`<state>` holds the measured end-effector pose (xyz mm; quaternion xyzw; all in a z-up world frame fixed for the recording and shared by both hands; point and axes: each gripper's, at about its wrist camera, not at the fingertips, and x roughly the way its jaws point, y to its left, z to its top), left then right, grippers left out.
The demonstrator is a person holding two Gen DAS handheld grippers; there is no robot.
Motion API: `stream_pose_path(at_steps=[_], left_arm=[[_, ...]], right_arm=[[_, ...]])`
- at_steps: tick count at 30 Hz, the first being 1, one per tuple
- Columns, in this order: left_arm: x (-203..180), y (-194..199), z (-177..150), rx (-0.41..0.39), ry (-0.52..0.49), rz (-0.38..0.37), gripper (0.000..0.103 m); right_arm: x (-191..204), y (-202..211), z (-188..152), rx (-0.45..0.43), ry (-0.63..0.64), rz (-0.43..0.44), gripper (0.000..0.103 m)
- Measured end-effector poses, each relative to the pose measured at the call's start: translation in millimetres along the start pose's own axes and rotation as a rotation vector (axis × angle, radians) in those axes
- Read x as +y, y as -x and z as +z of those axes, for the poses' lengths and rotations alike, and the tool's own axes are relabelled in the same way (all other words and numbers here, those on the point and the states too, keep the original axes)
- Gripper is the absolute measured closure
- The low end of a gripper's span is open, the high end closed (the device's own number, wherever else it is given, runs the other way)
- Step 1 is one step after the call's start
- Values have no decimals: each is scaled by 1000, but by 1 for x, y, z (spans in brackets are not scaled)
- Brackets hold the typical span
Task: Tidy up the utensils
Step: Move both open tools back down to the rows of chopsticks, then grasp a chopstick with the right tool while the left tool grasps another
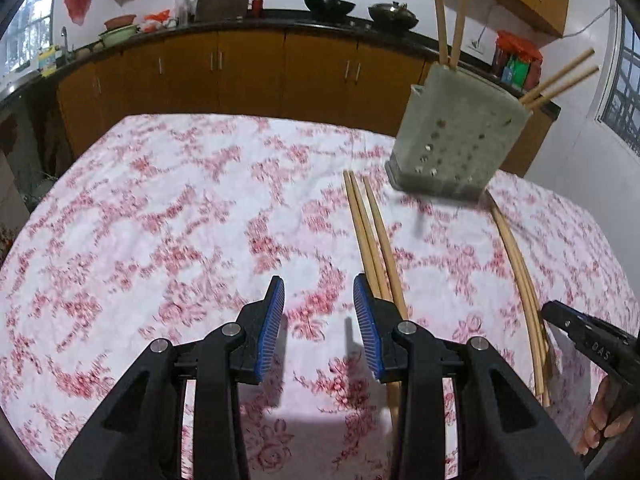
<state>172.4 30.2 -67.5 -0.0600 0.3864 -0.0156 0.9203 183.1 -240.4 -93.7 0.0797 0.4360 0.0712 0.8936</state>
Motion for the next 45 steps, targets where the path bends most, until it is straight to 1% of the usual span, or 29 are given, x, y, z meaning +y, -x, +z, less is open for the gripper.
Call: stream_pose_path(at_steps=[5, 12, 14, 19, 22, 27, 30, 34, 38, 40, 45], left_arm=[[-4, -5, -10, 27, -13, -25, 67], [-8, -10, -17, 57, -18, -60, 72], [-10, -11, -18, 66, -22, -66, 74], [-13, -11, -21, 80, -27, -89, 78], [-17, -9, -23, 86, -46, -107, 81], [-23, -10, -28, 106, -76, -112, 85], [-26, -10, -30, 113, -91, -106, 85], [-26, -12, -31, 115, -104, -79, 89], [-26, -15, -27, 114, -107, -65, 89], [-25, -18, -25, 113, -108, -56, 95], [-10, -27, -11, 108, -77, -17, 95]], right_arm=[[3, -2, 3, 0, 22, -5, 89], [4, -5, 1, 4, 40, -5, 91], [5, -5, 1, -4, 58, -36, 94], [-13, -3, 6, -21, -12, -81, 95], [-20, -2, 7, -22, -22, -93, 95], [-22, -1, 7, -24, -21, -98, 95], [-22, -1, 5, -25, -21, -97, 95], [-23, 0, 5, -28, -21, -110, 95], [-24, 3, 2, -23, -24, -92, 92], [-22, 3, 0, -26, -12, -94, 92], [-26, 2, 3, -37, -18, -111, 95]])
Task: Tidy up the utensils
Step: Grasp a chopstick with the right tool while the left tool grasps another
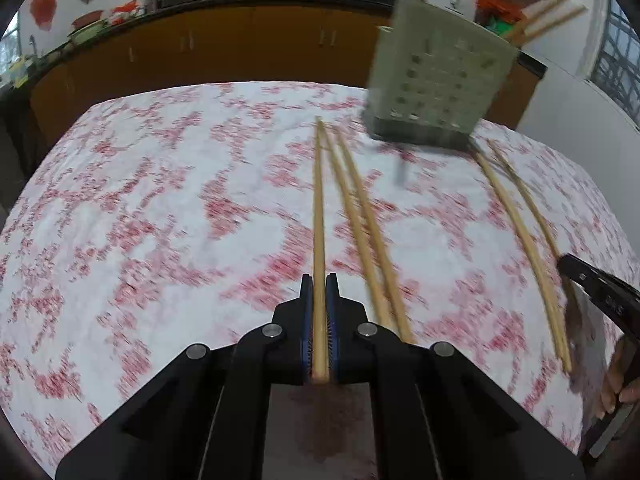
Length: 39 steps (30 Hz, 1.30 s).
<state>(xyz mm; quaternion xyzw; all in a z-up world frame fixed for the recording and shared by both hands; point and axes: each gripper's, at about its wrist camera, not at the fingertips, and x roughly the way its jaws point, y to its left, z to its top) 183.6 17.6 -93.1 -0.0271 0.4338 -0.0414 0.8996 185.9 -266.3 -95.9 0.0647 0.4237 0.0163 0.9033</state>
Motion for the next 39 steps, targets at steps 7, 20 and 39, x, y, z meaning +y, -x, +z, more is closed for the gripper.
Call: stream_pose_path(at_steps=[7, 20, 39], left_arm=[[35, -8, 17, -8, 66, 41, 95], [40, -4, 13, -30, 74, 22, 95], [41, -4, 14, -29, 88, 10, 95]], right_arm=[[-17, -5, 10, -13, -40, -45, 95], [-16, -5, 8, -24, -26, -45, 93], [-16, -5, 8, -23, -24, -47, 93]])
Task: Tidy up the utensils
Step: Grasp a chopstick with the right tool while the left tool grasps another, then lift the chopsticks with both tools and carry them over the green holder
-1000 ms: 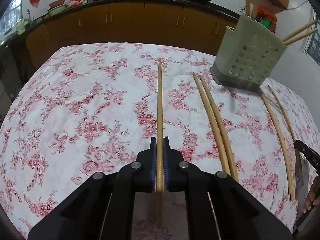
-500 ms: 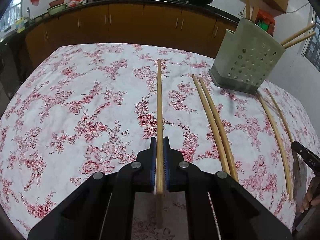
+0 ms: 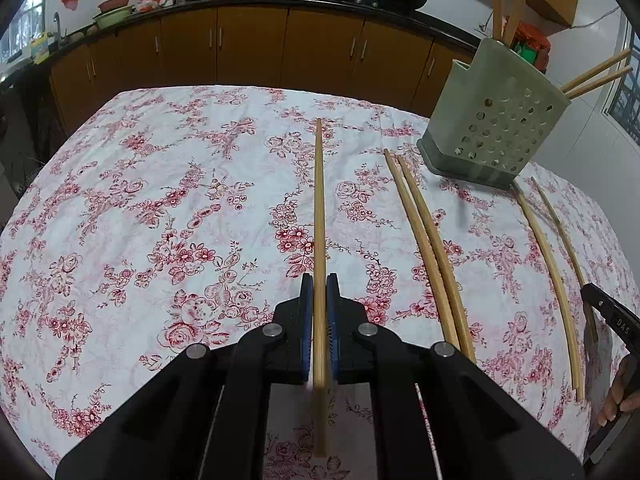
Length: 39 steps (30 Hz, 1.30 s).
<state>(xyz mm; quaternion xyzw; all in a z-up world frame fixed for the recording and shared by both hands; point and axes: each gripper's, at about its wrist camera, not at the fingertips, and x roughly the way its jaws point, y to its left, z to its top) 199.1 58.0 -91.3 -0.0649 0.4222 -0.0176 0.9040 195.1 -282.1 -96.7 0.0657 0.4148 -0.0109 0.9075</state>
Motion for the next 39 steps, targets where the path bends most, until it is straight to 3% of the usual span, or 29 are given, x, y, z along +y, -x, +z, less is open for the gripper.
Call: stream_pose_path(at_steps=[39], left_arm=[[-2, 5, -4, 6, -38, 18, 95]], right_arm=[[-2, 3, -5, 0, -6, 18, 95]])
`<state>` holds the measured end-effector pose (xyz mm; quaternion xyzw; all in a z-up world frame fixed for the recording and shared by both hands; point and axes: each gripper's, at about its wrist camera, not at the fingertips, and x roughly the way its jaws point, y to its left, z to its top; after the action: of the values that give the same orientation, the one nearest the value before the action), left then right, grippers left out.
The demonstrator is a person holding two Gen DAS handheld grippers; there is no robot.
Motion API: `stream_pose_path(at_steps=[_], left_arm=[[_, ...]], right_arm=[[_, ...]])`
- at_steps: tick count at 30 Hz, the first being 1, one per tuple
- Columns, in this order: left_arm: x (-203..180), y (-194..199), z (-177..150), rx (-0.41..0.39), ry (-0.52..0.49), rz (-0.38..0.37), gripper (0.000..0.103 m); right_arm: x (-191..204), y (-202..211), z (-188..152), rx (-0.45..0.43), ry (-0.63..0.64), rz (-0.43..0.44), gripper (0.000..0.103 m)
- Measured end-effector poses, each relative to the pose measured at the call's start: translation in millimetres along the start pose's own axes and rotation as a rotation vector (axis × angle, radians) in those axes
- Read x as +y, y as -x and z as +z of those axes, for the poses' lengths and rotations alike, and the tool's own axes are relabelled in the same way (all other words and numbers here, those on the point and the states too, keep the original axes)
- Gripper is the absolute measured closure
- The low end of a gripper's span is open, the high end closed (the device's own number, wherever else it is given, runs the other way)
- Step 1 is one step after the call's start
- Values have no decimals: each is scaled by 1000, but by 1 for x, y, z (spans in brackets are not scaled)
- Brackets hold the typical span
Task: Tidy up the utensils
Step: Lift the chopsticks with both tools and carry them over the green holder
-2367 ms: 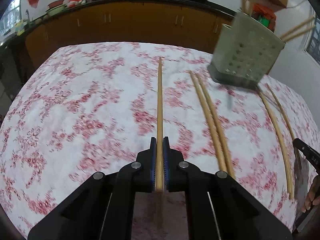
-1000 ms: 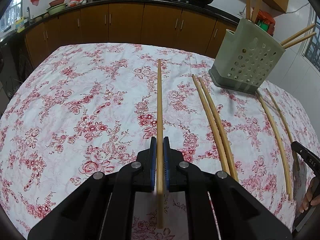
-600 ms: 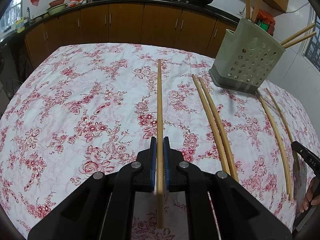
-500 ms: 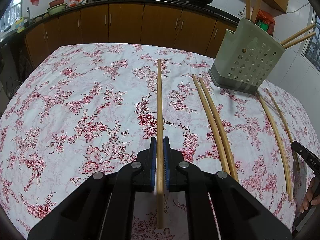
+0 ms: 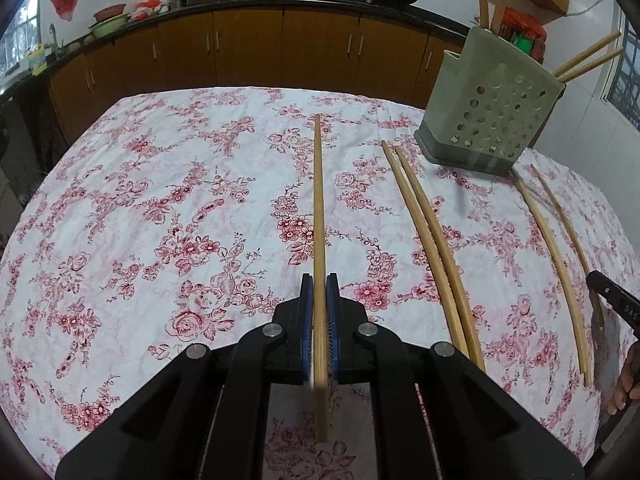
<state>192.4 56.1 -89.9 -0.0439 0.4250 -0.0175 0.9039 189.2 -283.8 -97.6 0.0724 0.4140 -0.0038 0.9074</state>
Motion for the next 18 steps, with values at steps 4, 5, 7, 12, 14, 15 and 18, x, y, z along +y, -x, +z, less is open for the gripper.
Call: stream_pose_path(at_steps=[4, 5, 7, 12, 14, 15, 18], left_arm=[[-2, 4, 4, 5, -7, -3, 95], [-2, 7, 5, -4, -5, -7, 95], [-3, 16, 11, -34, -3, -10, 95], [-3, 50, 33, -141, 9, -25, 95], [-2, 66, 44, -190, 21, -31, 95], [-2, 71, 48, -208, 26, -33, 95], [-2, 90, 61, -270, 41, -41, 96]], right_arm=[[-2, 12, 6, -28, 2, 13, 95], [-2, 18, 9, -48, 2, 14, 95], [-2, 32, 17, -93, -1, 20, 95], [-3, 65, 37, -202, -6, 32, 95], [-4, 77, 43, -244, -11, 40, 95], [-4, 82, 45, -262, -12, 42, 95], [-5, 95, 52, -313, -19, 48, 95]])
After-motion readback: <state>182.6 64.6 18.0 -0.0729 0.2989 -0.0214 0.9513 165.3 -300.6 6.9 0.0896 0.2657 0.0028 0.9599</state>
